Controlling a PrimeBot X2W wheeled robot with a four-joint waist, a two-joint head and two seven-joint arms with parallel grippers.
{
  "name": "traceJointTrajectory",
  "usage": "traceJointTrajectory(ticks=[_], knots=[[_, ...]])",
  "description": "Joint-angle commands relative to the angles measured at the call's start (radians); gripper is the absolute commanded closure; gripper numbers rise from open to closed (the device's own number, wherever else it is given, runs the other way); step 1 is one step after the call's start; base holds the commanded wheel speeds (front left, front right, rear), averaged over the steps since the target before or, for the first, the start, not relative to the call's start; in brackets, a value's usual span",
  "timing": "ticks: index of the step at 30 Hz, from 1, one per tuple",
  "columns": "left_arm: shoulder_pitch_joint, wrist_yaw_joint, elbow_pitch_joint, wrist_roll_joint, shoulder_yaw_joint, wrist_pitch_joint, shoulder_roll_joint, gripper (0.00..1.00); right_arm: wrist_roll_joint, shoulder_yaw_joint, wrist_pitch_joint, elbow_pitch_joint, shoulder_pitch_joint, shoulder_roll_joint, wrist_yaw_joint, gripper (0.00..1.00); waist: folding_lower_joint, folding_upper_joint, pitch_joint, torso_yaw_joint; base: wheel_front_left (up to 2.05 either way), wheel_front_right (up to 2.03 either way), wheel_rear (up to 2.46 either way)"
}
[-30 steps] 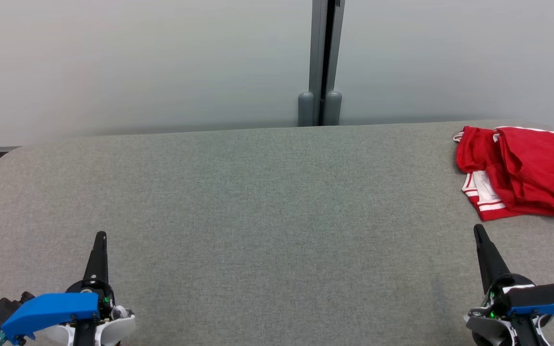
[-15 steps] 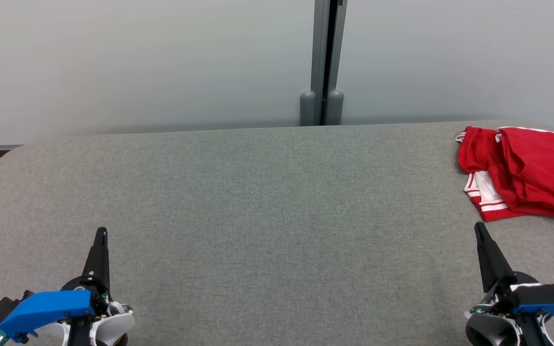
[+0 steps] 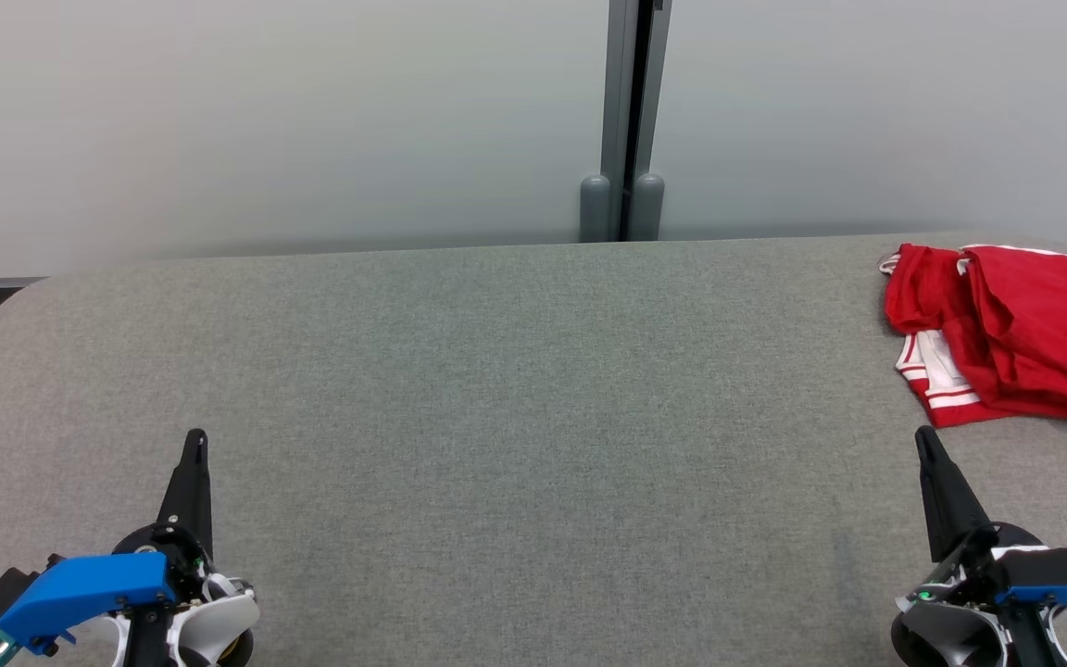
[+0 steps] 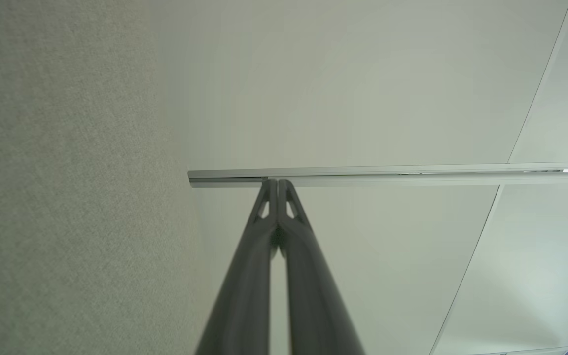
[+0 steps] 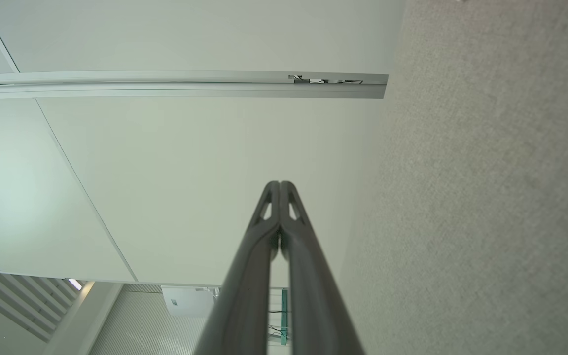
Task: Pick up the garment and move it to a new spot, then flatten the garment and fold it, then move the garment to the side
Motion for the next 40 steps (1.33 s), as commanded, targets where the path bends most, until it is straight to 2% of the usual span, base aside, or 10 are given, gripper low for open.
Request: traceJointTrajectory(ticks=[1, 40], knots=[[-0.011, -0.010, 0.000, -0.002, 0.002, 0.004, 0.002, 1.00, 0.002, -0.002, 0.002, -0.001, -0.015, -0.004, 0.001, 1.00, 0.0000, 0.0000, 0.000, 0.000, 0.00, 0.00, 0.00], [-0.010, -0.010, 0.000, -0.002, 0.001, 0.004, 0.002, 1.00, 0.003, -0.002, 0.002, -0.001, -0.015, -0.004, 0.001, 1.00, 0.0000, 0.0000, 0.000, 0.000, 0.00, 0.00, 0.00]])
